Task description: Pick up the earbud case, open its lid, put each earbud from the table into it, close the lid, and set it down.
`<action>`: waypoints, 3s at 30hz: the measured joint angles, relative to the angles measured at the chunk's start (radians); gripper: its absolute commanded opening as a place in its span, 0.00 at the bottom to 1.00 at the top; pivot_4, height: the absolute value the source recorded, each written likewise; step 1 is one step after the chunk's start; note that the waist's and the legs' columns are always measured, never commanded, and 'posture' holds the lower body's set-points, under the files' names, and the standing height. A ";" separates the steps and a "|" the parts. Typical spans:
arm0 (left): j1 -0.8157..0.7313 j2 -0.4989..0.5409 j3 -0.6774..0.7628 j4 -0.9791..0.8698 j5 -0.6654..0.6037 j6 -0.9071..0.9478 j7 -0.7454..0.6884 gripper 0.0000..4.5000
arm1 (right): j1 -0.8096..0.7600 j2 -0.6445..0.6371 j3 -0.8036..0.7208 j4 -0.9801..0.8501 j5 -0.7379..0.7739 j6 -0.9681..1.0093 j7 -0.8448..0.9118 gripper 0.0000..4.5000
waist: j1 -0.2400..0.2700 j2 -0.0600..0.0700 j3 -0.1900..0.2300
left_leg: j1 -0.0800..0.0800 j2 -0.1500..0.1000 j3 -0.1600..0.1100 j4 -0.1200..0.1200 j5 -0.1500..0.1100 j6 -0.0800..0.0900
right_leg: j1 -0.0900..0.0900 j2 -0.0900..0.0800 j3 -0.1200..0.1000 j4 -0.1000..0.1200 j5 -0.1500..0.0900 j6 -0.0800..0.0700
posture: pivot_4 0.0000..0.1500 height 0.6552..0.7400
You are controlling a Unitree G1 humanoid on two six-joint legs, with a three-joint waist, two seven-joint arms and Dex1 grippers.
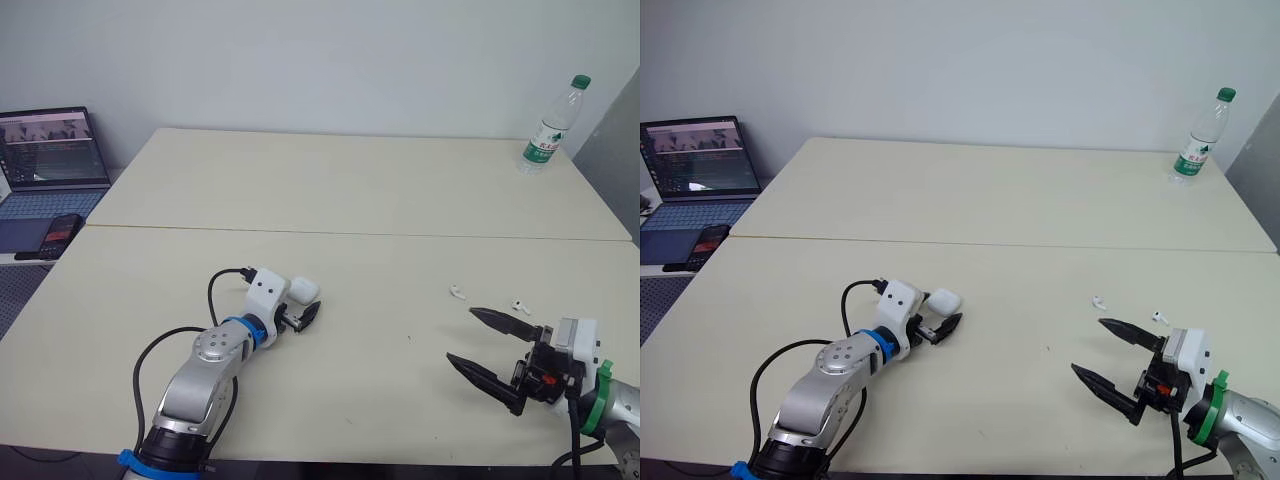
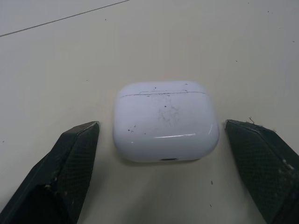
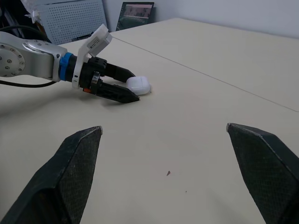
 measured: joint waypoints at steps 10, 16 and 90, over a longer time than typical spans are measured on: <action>0.000 0.000 0.001 0.007 0.016 -0.017 -0.011 0.61 | 0.001 0.000 0.000 0.010 -0.001 -0.019 0.002 1.00 | 0.000 0.000 0.000 | 0.000 0.000 0.000 0.000 0.000 0.000 | 0.000 0.000 0.000 0.000 0.000 0.000 | 1.00 1.00; 0.003 -0.044 0.032 0.012 -0.086 -0.090 -0.111 0.61 | -0.027 0.011 0.006 0.008 0.008 0.062 -0.092 1.00 | 0.000 -0.001 0.000 | -0.001 0.000 0.000 0.000 0.000 0.000 | 0.000 -0.001 0.000 -0.001 0.000 0.000 | 1.00 1.00; -0.298 0.057 -0.037 0.271 -0.318 -0.123 -0.692 0.99 | -0.800 -0.322 0.555 0.154 0.225 0.545 -0.182 0.17 | -0.002 -0.006 0.004 | -0.021 -0.003 -0.003 0.004 0.000 0.001 | -0.018 -0.001 -0.003 0.001 0.005 -0.002 | 1.00 1.00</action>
